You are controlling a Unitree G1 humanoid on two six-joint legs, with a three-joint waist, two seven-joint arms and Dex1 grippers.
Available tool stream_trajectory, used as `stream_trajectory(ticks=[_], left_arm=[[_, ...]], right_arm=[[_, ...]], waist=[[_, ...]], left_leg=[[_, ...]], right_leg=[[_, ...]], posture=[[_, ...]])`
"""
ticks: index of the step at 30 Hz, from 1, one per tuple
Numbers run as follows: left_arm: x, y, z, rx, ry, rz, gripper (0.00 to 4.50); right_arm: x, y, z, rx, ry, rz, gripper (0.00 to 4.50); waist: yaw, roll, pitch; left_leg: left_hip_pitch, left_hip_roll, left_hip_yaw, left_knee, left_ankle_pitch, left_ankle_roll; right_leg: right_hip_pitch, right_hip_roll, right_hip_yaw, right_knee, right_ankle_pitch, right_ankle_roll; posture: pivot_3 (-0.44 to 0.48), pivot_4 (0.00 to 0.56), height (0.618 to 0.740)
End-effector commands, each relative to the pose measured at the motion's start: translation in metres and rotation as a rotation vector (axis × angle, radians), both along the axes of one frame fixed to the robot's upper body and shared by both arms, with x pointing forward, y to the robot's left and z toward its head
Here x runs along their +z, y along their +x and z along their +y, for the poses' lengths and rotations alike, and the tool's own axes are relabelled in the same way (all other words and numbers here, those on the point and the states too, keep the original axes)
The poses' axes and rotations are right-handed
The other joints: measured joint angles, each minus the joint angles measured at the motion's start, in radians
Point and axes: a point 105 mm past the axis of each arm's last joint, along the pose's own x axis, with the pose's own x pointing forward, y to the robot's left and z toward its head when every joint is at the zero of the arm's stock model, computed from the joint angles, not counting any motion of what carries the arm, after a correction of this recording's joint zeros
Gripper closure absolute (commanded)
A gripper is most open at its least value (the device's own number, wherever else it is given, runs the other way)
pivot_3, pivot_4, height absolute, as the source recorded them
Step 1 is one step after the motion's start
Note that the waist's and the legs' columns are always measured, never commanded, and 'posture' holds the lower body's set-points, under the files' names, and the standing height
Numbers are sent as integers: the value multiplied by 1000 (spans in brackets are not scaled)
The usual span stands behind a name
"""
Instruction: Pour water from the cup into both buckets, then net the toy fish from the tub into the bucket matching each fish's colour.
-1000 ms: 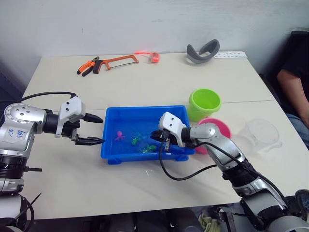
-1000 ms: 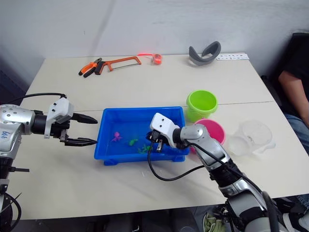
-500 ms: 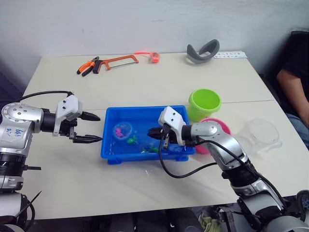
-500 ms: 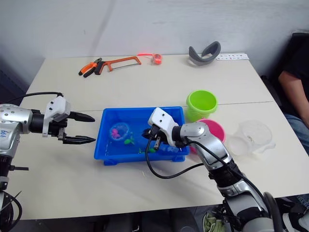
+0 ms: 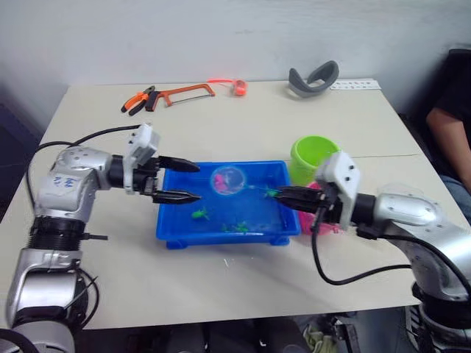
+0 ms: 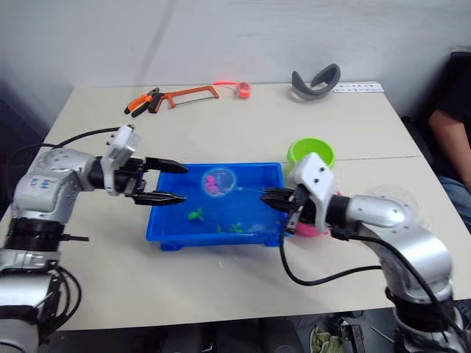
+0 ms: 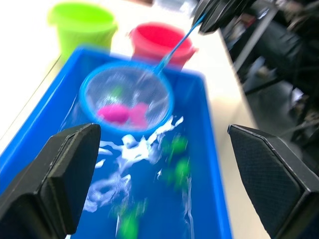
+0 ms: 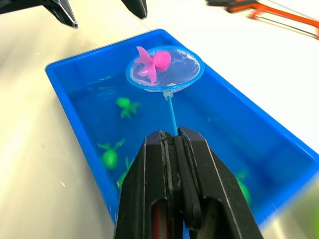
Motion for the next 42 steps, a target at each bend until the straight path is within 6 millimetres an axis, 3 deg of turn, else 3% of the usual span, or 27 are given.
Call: stream_trajectory(ticks=[1, 8, 17, 24, 29, 32, 36, 42], left_arm=[[11, -4, -22, -86, -32, -43, 48], [7, -10, -57, -232, -57, -52, 48], [3, -11, -77, -316, -57, -73, 48], [1, -9, -82, -344, -51, -83, 48], [1, -8, -83, -351, -51, -89, 48], [1, -6, -83, -352, -50, -94, 48], [2, -4, -82, -347, -49, -102, 48], [1, -4, -82, -342, -51, -107, 48]], right_arm=[[18, -20, -17, -56, -10, -73, 4500], [22, -49, -54, -237, -57, -94, 4500], [21, -72, -95, -449, -134, -95, 4500], [13, -84, -127, -572, -424, -142, 4500], [10, -81, -131, -497, -715, -259, 4500], [11, -79, -128, -443, -801, -337, 4500], [12, -73, -123, -260, -1070, -527, 4500], [11, -71, -135, -86, -1333, -683, 4500]], waist=[[7, 0, 0], [13, 0, 0], [14, 0, 0], [15, 0, 0], [16, 1, 0], [13, 1, 0], [14, 1, 0], [15, 0, 0]], left_leg=[[0, 0, 0, 0, 0, 0], [0, 0, 0, 0, 0, 0], [1, -1, -1, 0, 0, 0], [2, -1, -1, 0, 0, 0], [2, -3, -1, 0, 1, 0], [2, -7, 0, 0, 1, 0], [2, -8, 0, 0, 1, 0], [2, -9, 0, 0, 1, 0]], right_leg=[[0, 1, 0, 0, 0, 0], [1, 1, 2, -1, 0, 0], [3, 3, 3, -1, 0, 0], [3, 4, 3, -2, 0, 1], [4, 5, 3, -3, 0, 1], [4, 5, 4, -3, 1, 3], [4, 4, 3, -5, 1, 3], [5, 4, 3, -6, 2, 4]], posture=[[0, 150, 740], [0, 150, 740], [0, 150, 740], [0, 150, 740], [0, 150, 740], [0, 150, 740], [0, 150, 740], [0, 150, 740]])
